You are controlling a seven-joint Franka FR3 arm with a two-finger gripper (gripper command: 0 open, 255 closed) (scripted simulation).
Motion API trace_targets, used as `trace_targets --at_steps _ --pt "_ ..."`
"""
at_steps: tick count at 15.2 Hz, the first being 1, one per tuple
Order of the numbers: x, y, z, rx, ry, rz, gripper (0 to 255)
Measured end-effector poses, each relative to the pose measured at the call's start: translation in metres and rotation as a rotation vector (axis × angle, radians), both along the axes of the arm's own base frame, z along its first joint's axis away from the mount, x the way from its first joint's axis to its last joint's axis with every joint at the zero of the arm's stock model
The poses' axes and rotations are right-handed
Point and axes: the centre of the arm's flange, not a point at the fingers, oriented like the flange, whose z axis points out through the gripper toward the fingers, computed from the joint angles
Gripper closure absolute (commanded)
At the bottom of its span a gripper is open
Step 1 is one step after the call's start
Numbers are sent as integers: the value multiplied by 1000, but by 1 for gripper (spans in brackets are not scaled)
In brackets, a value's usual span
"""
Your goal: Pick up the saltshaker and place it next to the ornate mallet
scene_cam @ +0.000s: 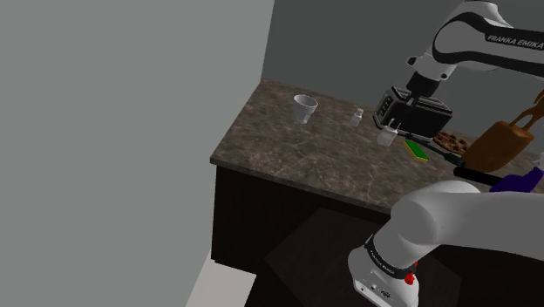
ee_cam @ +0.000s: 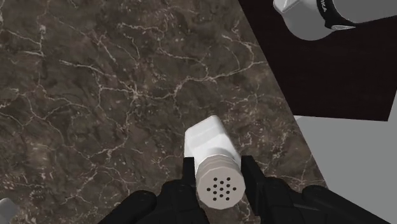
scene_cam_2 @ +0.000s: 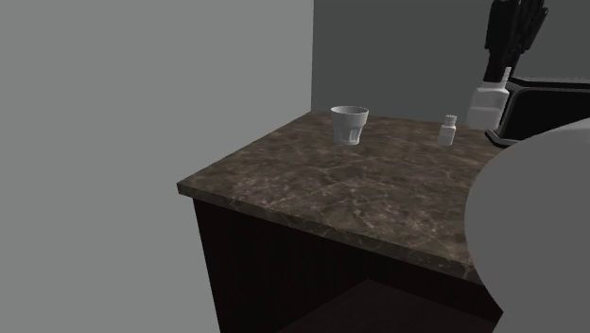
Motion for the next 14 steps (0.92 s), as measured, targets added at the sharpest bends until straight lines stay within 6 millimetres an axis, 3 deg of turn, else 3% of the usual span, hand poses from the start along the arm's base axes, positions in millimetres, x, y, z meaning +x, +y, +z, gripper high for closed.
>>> trace_targets --at_steps 14 --pt "-144 -119 3 0 -1 1 255"
